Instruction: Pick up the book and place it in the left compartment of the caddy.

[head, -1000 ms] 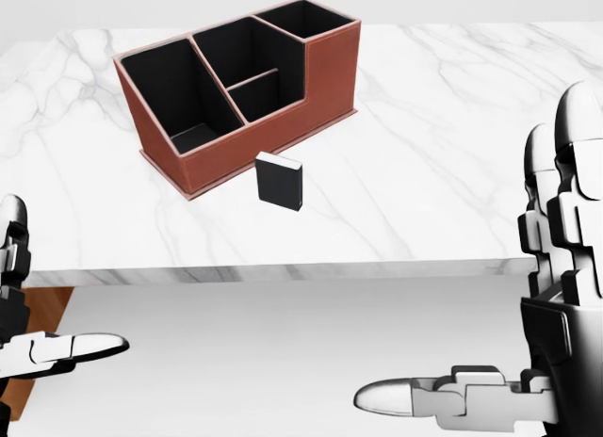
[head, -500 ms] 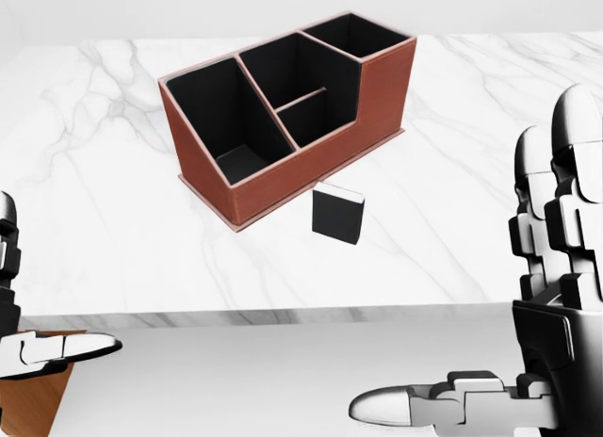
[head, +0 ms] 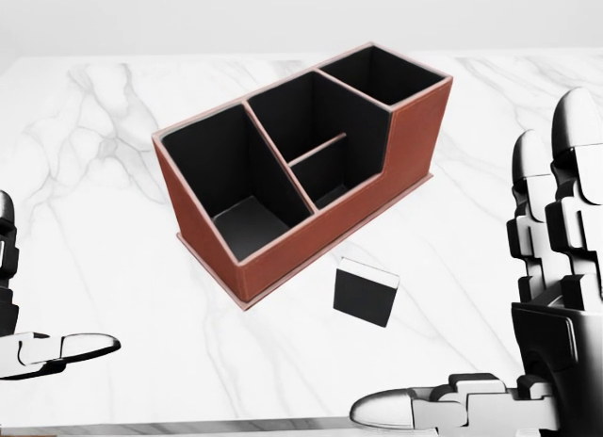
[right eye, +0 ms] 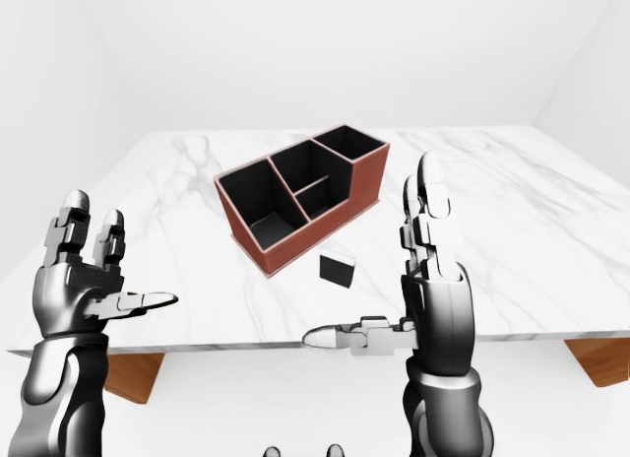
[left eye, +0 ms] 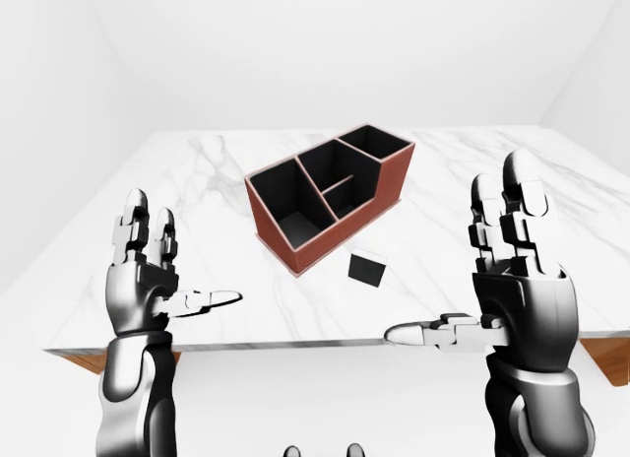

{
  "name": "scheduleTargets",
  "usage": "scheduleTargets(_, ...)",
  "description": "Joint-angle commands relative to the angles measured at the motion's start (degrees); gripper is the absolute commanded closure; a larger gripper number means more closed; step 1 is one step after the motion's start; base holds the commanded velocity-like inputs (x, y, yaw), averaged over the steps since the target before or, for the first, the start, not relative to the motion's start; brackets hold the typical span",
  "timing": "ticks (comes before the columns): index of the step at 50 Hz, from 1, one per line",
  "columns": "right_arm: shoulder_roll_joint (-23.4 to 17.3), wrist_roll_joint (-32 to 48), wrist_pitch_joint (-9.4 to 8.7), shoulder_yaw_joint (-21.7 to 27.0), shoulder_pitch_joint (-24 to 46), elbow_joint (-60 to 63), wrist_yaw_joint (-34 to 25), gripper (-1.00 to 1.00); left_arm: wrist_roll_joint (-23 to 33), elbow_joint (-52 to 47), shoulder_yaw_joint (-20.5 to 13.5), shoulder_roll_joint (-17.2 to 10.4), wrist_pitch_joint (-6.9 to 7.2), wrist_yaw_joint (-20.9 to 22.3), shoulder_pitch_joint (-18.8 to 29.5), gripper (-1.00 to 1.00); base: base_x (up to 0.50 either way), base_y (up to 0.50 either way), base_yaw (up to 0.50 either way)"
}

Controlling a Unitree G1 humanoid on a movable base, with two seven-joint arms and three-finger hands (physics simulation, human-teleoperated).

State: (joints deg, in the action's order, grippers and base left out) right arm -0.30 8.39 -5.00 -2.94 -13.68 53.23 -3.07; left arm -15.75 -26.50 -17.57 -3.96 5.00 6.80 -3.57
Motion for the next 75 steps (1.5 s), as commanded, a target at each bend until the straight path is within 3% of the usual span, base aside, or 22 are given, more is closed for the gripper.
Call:
scheduleTargets(1,0.0,-0.3,0.00,0.2,0.0,0.2,-0.1,-1.00,-0.2,-0.4,-0.1,0.0,0.00,0.0,-0.1,-1.00,0.50,0.08,0.00)
scheduleTargets(56,0.3,-0.7,0.00,0.5,-1.9,0.8,-0.1,-1.00,-1.4,-2.3,-1.3,-0.1,0.00,0.2,-0.3,-1.00,0.50,0.08,0.00)
scheduleTargets(75,0.9,2.1,0.00,5.0,-6.1,6.8,-6.8,-1.00,-1.3,-2.5,-1.2,0.0,0.00,0.2,-0.4,-1.00,0.00,0.00,0.00)
